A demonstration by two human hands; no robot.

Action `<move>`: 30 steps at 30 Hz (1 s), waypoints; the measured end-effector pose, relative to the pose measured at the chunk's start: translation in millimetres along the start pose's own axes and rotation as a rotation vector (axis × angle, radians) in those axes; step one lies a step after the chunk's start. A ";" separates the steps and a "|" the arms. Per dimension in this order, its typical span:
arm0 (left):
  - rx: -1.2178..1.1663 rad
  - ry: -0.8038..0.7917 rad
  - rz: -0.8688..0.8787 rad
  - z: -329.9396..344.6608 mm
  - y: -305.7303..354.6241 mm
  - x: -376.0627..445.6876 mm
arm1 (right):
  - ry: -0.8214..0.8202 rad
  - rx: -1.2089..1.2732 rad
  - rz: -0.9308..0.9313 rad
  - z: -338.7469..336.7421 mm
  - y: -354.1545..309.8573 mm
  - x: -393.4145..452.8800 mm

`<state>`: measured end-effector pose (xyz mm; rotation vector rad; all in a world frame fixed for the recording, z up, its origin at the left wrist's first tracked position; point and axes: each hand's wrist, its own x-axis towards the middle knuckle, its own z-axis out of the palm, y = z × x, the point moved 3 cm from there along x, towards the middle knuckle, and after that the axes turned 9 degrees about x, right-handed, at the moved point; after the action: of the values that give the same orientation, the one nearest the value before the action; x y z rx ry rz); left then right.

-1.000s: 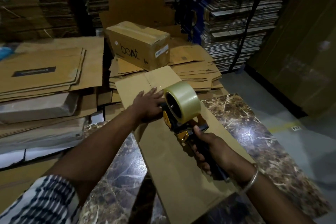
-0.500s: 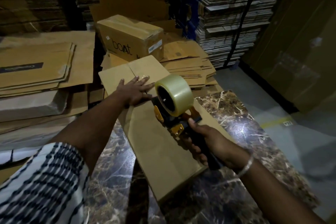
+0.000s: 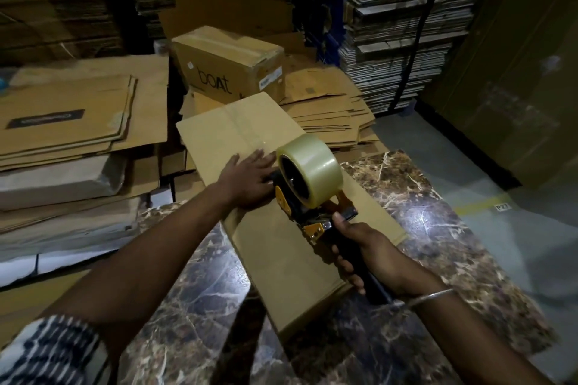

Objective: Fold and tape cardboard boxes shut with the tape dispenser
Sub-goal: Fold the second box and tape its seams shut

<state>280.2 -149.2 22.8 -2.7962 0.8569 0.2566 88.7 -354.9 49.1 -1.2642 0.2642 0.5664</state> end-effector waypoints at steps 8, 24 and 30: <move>0.029 -0.067 -0.021 -12.6 -18.4 18.4 | 0.052 -0.089 0.083 4.8 -23.1 27.9; 0.193 -0.101 0.031 -17.7 -30.2 22.7 | 0.066 -0.040 0.094 -3.5 -2.9 -21.5; 0.109 -0.083 0.016 -16.8 -30.5 25.9 | 0.043 -0.022 0.020 -11.9 7.1 -53.4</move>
<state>320.4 -142.3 37.5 -2.6594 0.8486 0.3161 41.8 -378.4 65.8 -1.2976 0.3075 0.5615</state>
